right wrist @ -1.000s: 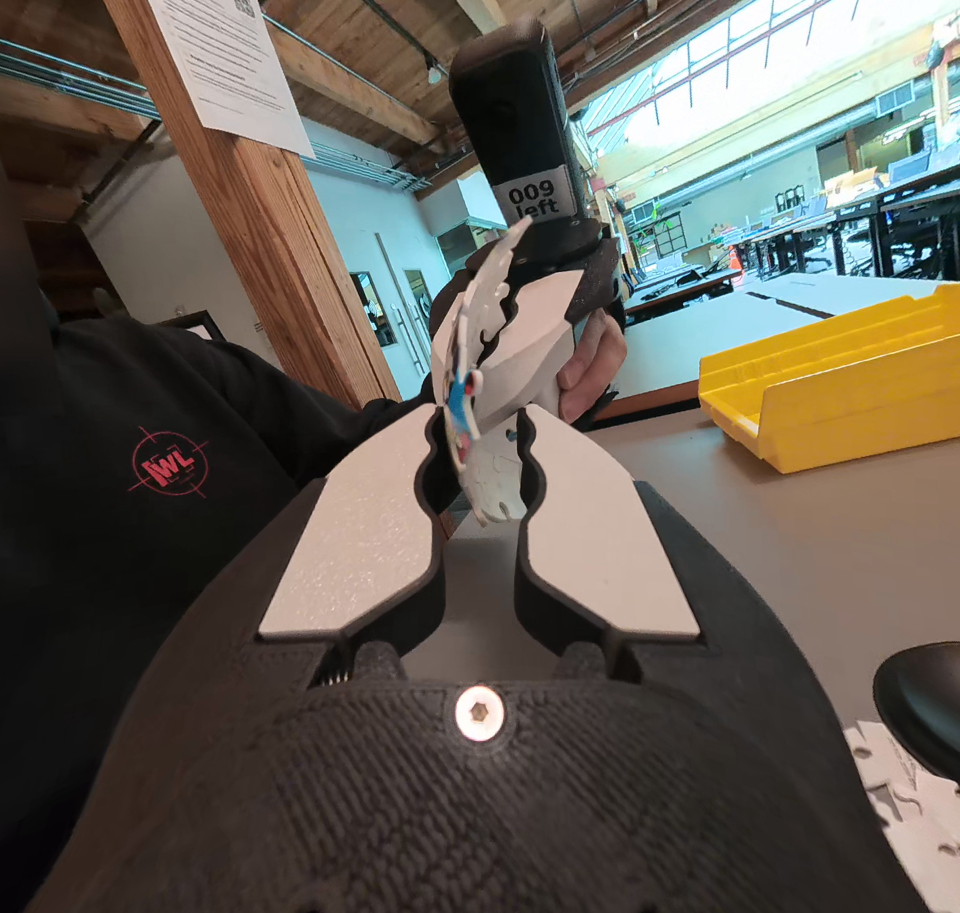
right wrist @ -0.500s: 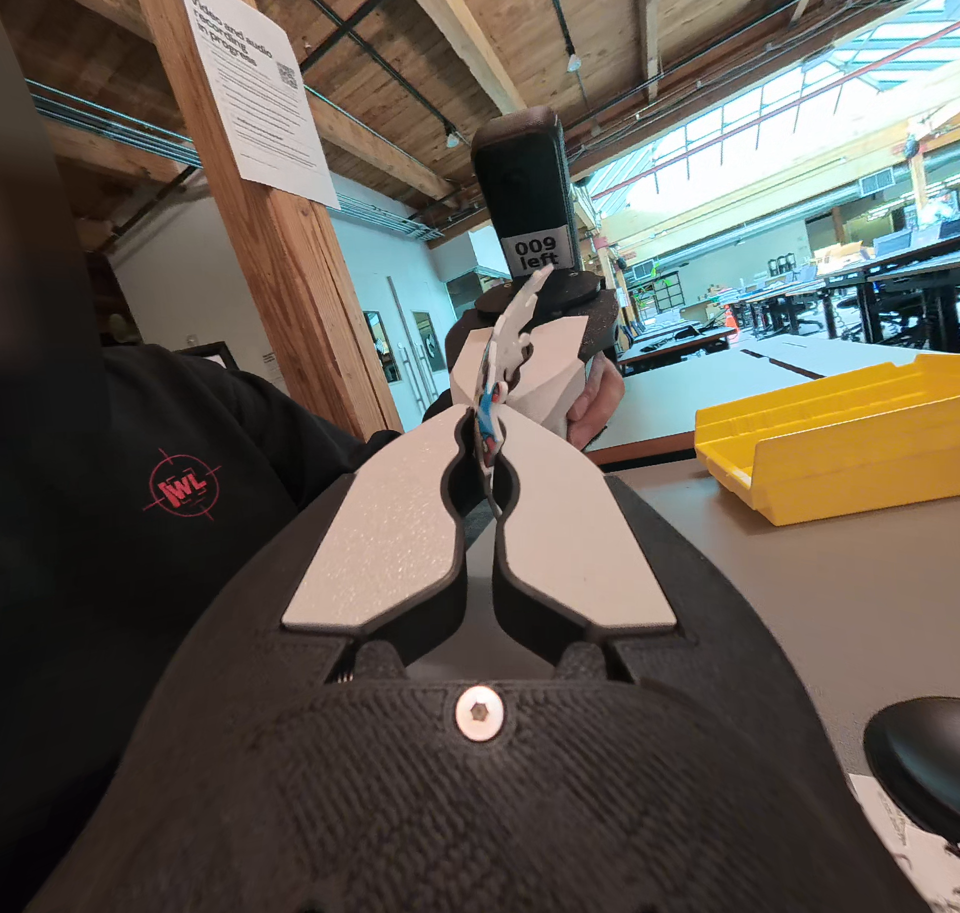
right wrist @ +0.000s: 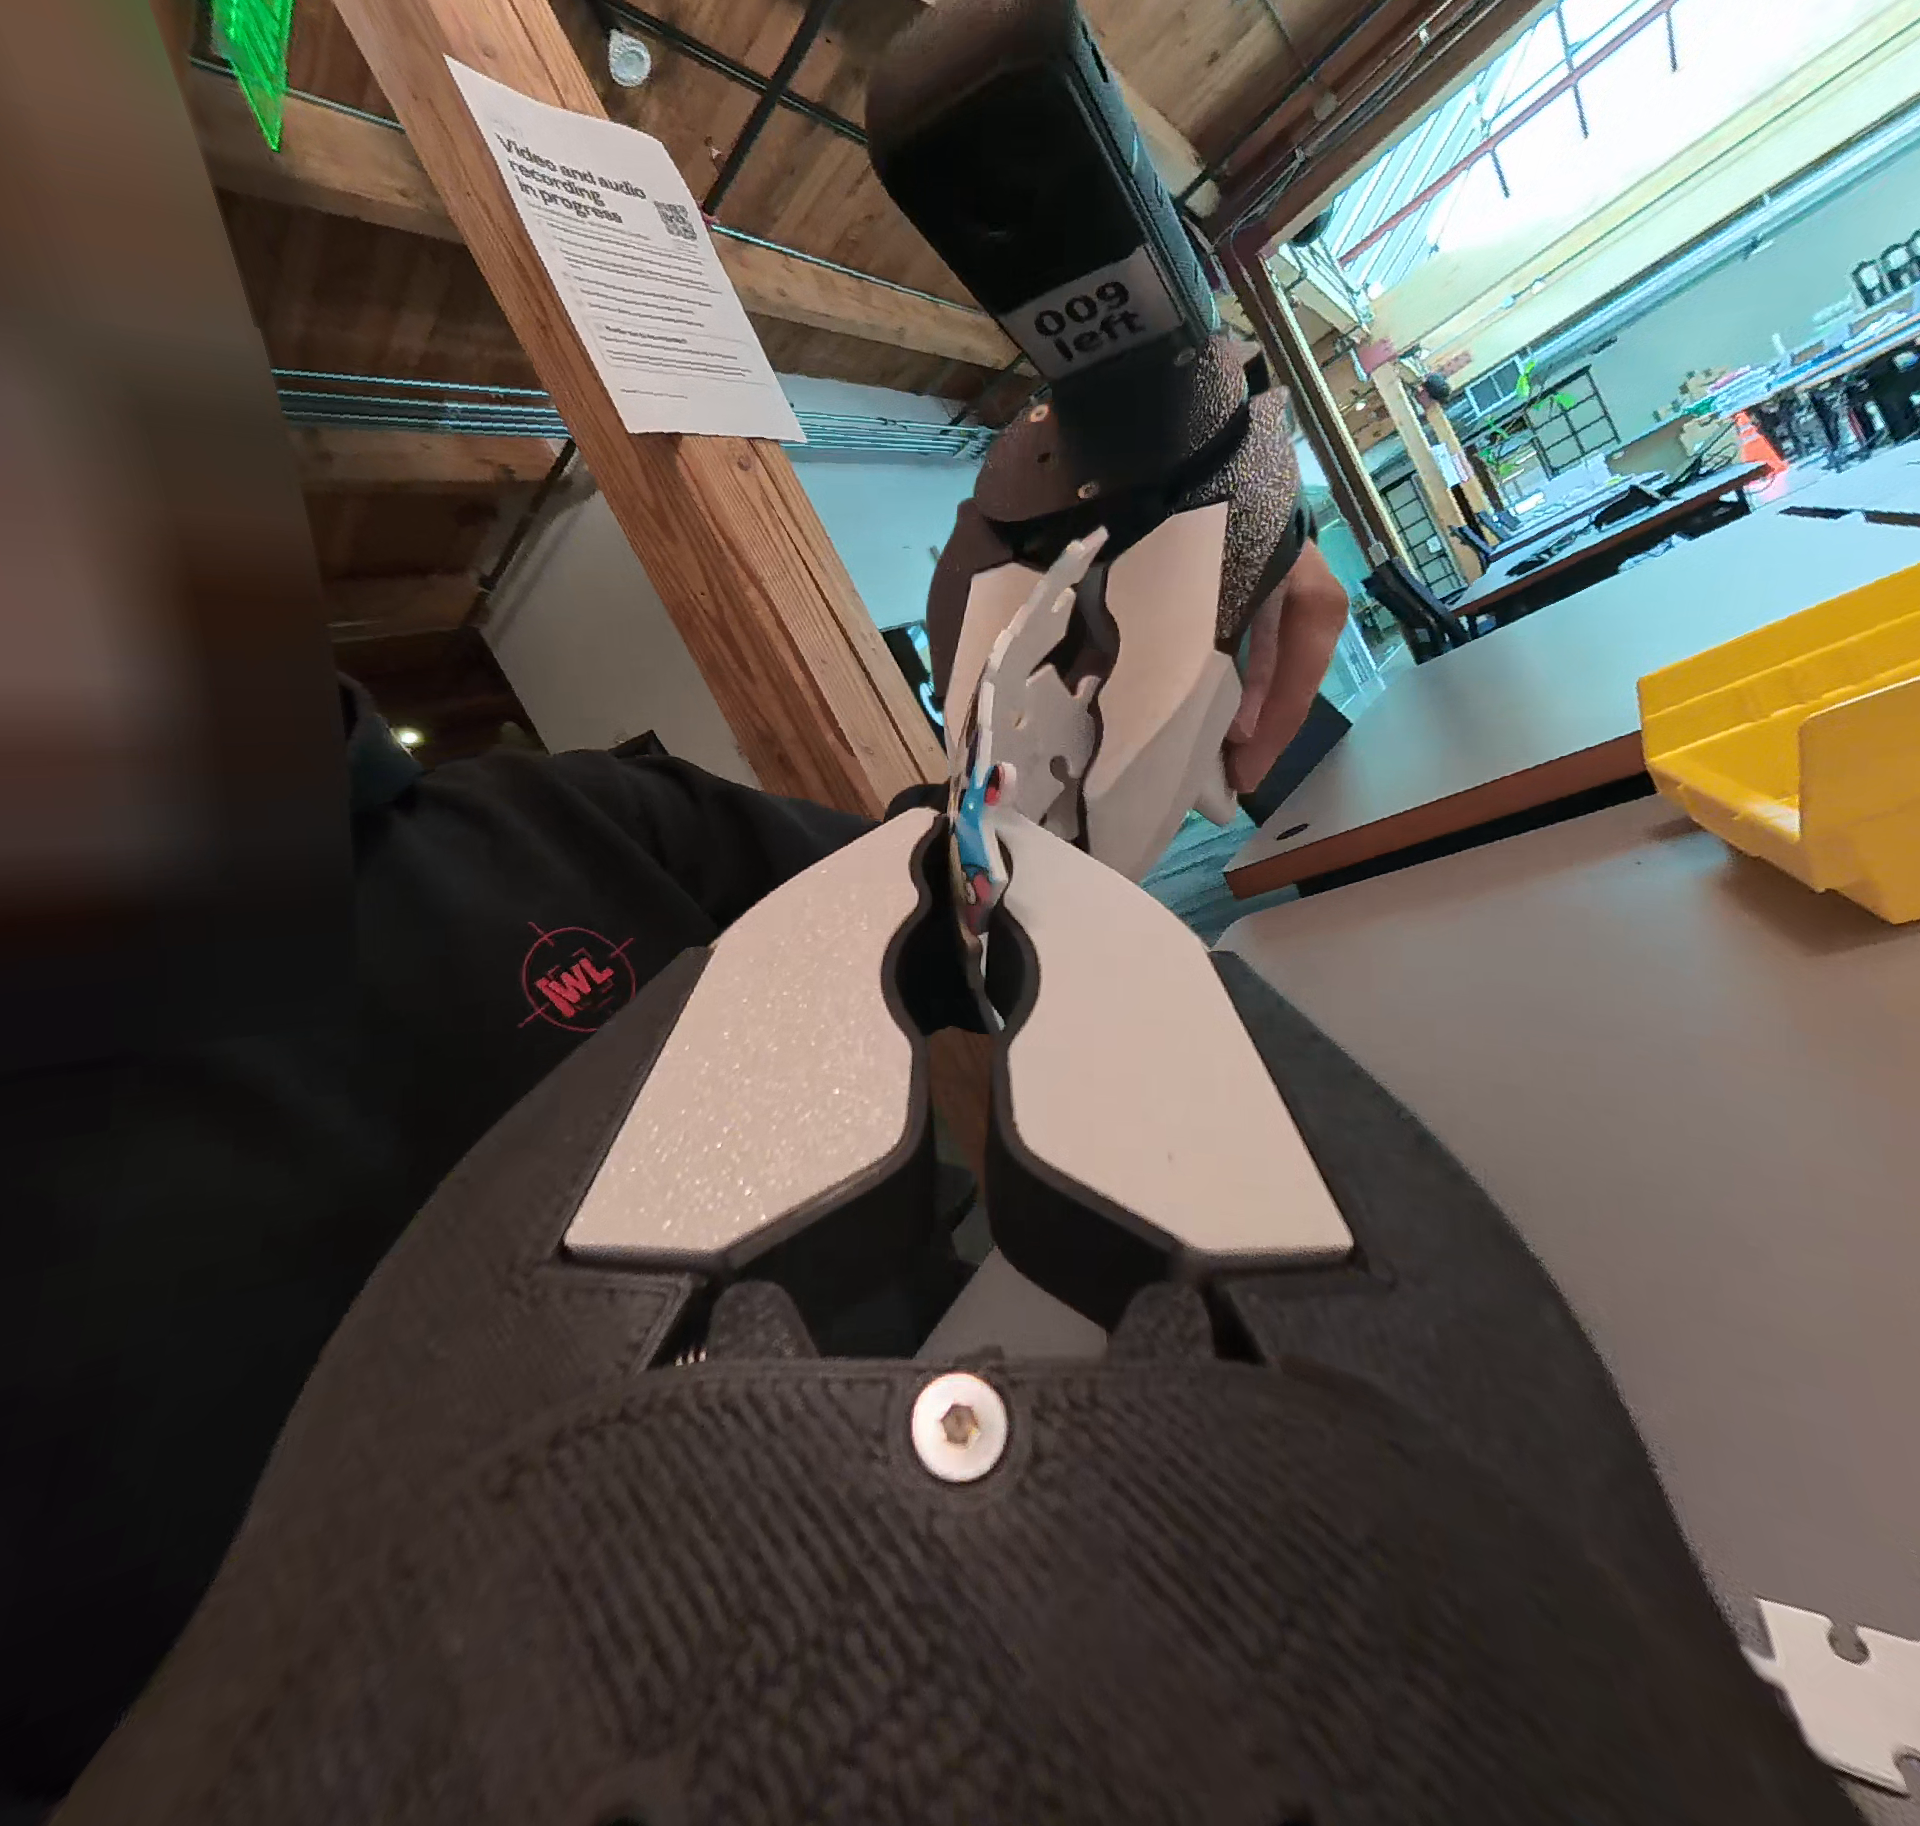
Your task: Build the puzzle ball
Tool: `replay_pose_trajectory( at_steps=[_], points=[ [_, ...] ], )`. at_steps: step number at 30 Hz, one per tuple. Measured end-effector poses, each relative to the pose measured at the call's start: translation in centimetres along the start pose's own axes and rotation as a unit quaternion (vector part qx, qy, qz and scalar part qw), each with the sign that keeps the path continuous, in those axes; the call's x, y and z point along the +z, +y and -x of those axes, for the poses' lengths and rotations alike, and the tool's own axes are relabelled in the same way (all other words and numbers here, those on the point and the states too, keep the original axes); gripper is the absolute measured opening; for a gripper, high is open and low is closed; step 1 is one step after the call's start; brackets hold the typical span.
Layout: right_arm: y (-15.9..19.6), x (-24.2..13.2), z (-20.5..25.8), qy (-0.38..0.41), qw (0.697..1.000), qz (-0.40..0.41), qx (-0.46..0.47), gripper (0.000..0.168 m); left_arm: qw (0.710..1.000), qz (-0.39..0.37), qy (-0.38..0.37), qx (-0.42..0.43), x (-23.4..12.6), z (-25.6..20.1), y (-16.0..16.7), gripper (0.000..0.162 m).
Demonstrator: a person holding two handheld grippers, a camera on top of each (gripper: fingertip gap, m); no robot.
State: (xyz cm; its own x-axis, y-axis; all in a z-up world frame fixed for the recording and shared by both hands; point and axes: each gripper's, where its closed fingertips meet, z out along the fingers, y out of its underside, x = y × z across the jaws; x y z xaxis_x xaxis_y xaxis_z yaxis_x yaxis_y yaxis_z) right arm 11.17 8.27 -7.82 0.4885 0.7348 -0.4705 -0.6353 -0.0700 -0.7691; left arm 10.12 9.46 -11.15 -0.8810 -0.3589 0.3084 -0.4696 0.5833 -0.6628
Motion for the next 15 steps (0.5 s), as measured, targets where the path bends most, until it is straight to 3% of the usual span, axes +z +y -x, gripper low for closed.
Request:
replay_pose_trajectory(
  at_steps=[5, 11, 15],
  points=[
    [0.5, 0.1, -0.9, 0.004, 1.000, -0.001, 0.023, 0.004, 0.999, 0.015, 0.022, -0.025, -0.2, -0.3, 0.3, 0.002],
    [1.0, -0.7, -1.2, 0.036, 0.999, 0.035, 0.001, 0.004, 0.998, -0.012, 0.015, -0.061, -0.4, 0.3, 0.8, 0.008],
    [2.3, -0.7, -1.9, 0.060, 0.996, 0.070, 0.001, 0.004, 0.996, -0.030, 0.017, -0.079, -0.1, 0.8, 2.3, 0.002]
  ],
)
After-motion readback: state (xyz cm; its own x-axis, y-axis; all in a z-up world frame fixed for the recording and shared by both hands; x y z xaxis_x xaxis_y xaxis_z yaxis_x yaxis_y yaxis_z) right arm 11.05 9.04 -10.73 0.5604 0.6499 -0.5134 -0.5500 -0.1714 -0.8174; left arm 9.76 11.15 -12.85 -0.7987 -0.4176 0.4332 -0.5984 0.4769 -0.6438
